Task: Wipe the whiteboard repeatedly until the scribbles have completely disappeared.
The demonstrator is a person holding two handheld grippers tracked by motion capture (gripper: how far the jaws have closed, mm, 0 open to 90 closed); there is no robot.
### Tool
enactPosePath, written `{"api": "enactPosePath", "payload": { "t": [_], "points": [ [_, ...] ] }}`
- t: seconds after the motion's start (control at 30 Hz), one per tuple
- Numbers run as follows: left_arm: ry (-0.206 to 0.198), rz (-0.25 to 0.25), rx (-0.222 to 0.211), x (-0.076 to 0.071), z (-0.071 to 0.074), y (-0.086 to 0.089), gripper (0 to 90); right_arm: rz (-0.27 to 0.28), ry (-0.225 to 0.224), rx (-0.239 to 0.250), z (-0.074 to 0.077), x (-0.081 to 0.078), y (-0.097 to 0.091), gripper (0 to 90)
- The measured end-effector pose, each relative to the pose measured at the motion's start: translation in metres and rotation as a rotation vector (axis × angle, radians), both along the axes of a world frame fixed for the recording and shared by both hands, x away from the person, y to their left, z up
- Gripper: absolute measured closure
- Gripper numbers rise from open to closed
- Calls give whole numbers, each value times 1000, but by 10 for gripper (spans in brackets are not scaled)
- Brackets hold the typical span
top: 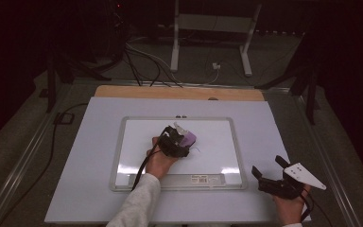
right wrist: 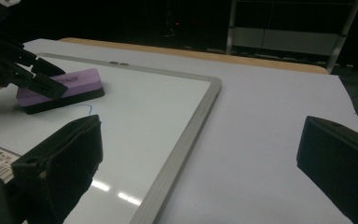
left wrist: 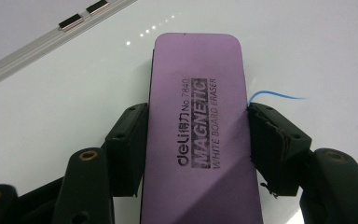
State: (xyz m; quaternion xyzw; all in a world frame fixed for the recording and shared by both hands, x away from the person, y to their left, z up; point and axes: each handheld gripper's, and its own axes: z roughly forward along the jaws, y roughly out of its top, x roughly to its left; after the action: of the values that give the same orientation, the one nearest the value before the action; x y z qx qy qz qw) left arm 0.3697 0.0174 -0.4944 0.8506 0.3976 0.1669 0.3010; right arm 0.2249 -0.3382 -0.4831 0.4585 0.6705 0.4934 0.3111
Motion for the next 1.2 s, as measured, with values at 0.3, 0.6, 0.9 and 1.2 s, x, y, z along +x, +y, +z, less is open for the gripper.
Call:
{"api": "enactPosePath", "payload": {
  "t": [0.3, 0.6, 0.9, 1.2],
  "points": [
    [19, 157, -10, 15, 0, 19, 421, -9, 4, 4, 0, 0, -2, 6],
    [47, -77, -39, -10, 1, -18, 420, -6, 4, 2, 0, 0, -1, 6],
    [4, 83, 21, 5, 1, -4, 420, -10, 5, 7, 0, 0, -2, 6],
    [19, -64, -18, -17, 0, -40, 420, -5, 6, 1, 0, 1, 0, 6]
  ]
}}
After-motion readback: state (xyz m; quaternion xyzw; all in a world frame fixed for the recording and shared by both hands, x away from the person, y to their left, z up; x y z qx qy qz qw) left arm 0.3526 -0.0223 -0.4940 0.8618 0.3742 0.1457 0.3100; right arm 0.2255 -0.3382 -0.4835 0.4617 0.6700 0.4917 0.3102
